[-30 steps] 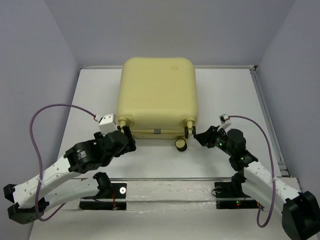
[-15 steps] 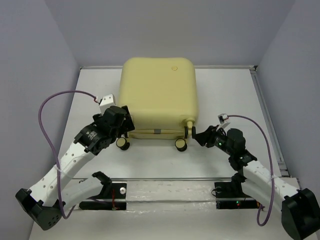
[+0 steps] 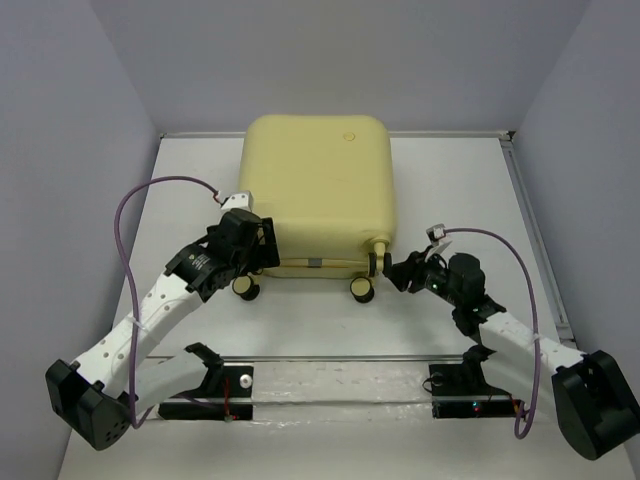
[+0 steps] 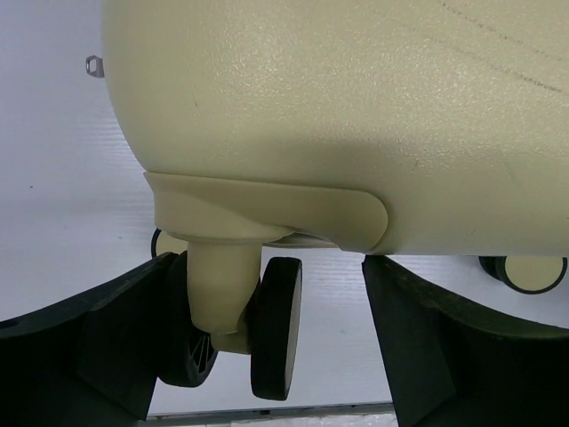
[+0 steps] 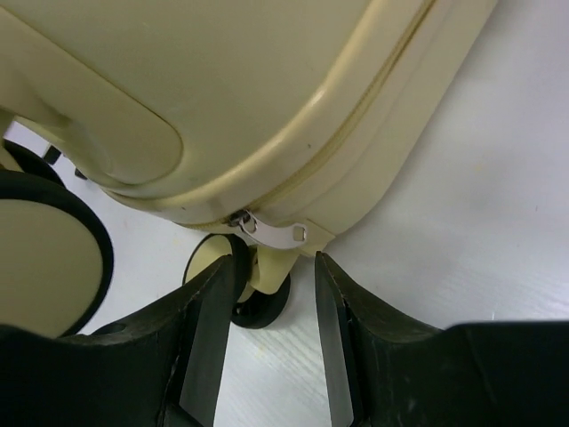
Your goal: Pack the luggage
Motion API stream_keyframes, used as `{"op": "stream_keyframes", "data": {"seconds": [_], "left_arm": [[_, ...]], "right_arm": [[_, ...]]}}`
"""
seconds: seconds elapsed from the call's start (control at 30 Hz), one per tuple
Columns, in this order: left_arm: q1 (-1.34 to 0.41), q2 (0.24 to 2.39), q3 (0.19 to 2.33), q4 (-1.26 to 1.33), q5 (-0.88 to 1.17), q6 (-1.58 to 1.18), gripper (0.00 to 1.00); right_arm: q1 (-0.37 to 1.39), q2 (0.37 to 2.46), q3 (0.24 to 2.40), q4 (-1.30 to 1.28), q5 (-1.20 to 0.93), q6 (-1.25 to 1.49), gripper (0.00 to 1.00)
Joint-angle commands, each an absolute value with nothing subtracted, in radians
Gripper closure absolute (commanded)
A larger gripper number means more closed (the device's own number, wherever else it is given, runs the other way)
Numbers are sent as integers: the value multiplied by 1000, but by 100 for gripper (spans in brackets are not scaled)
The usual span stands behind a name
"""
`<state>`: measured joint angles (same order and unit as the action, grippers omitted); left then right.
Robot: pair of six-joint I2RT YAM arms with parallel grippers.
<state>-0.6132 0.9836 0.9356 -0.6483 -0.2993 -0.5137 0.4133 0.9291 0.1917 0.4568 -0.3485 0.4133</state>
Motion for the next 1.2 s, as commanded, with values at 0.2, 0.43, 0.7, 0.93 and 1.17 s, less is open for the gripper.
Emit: {"op": "stream_keyframes", "data": {"seconds": [0.2,0.43,0.7,0.93,1.17], "left_arm": [[-601,933,873,-546,-167,-498,17],[-598,861,775,-479,-143,-534,22],[-595,770,744,-388,-166,-551,38],[-595,704,713,-262,-138,-560,64],[-595,729,745,-118,-43,-566,92]], "right_arm": [[419,1051,215,747,-362,299,52],[419,1120,199,893,-347,324,54],[419,1141,199,963,-299,333,69],[440,1178,187,1019,-278,353,93],[809,1177,135,1066,161,385,93]]}}
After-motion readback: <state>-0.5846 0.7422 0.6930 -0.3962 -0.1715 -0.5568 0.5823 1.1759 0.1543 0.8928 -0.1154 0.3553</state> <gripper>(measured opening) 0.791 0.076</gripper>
